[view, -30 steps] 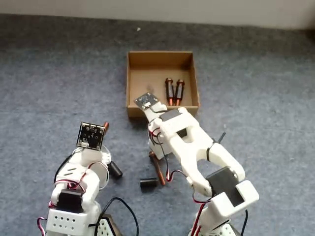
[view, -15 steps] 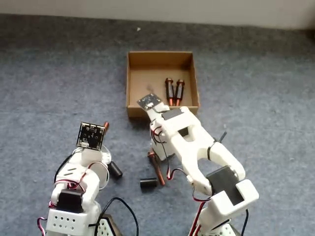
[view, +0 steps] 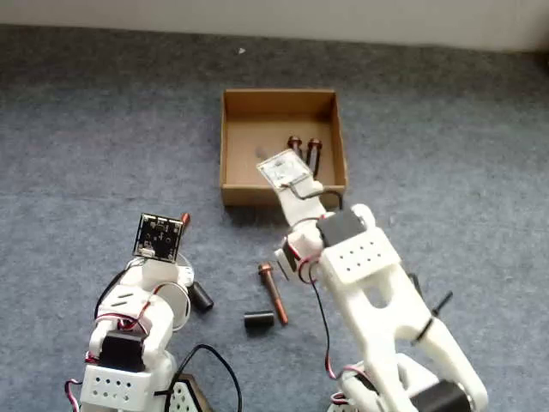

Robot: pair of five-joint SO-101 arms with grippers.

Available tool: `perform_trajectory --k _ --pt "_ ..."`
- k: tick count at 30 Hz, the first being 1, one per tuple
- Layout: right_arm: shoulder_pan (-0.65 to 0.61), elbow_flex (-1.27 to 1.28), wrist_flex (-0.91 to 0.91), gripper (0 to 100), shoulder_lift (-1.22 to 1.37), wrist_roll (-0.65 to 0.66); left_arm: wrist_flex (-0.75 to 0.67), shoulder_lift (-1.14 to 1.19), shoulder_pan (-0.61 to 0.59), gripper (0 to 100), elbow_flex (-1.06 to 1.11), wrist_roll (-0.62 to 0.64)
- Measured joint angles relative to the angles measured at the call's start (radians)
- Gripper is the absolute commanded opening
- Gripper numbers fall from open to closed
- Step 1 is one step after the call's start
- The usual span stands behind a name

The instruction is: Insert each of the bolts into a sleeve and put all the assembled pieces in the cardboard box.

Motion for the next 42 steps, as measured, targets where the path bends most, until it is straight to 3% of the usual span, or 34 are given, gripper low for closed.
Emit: perform_trajectory --k 11,30,35,42 --pt "0.002 0.199 -0.018 0.5 -0.390 -0.256 0.000 0.000 0.000 1 0.000 0.000" --pt "0.164 0.746 -0.448 0.5 -0.937 -0.278 0.000 0.000 -0.005 1 0.000 0.000" --pt "0.176 0.842 -0.486 0.5 -1.062 -0.278 0.089 0.000 -0.095 1 -0.075 0.000" --pt "0.180 0.927 -0.493 0.5 -1.206 -0.278 0.265 0.000 -0.112 1 -0.316 0.000"
